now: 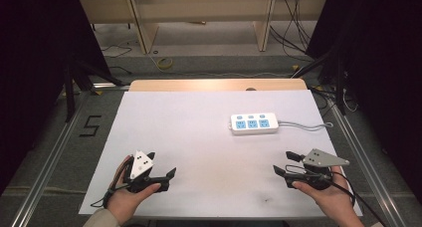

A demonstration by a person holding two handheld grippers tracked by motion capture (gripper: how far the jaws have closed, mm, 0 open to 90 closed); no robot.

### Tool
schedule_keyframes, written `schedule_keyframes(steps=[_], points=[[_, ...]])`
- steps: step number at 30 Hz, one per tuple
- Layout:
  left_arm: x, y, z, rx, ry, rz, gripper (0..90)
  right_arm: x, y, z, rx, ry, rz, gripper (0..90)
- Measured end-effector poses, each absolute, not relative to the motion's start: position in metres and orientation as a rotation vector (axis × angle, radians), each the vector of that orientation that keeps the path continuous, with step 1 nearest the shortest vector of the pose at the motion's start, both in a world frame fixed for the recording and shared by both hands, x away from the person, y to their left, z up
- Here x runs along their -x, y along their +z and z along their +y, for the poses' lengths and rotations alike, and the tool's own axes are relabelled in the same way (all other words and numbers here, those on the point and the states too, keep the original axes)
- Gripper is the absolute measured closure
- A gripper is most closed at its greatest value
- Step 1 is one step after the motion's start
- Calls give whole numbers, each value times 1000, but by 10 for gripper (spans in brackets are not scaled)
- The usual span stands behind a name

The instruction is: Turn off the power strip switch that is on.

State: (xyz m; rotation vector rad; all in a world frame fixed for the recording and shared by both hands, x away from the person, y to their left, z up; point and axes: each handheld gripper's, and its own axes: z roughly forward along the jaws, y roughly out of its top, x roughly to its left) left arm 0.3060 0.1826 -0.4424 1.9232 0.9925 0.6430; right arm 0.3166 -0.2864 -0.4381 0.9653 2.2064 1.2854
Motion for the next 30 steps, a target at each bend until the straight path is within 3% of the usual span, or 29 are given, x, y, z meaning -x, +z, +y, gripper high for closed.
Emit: schedule_keyframes(steps=[11,18,26,30], points=[[-306,-443,183,-1926,645,989,146,-319,-438,-284,-956,1279,2205,351],[-307,-443,182,-1933,646,987,146,-322,-437,-283,-950,1262,2198,418],[-307,-443,181,-1935,642,988,146,-331,-432,-283,-951,1216,2177,752],[-307,-443,181,-1937,644,988,147,-334,-432,-280,-956,1189,2194,855]])
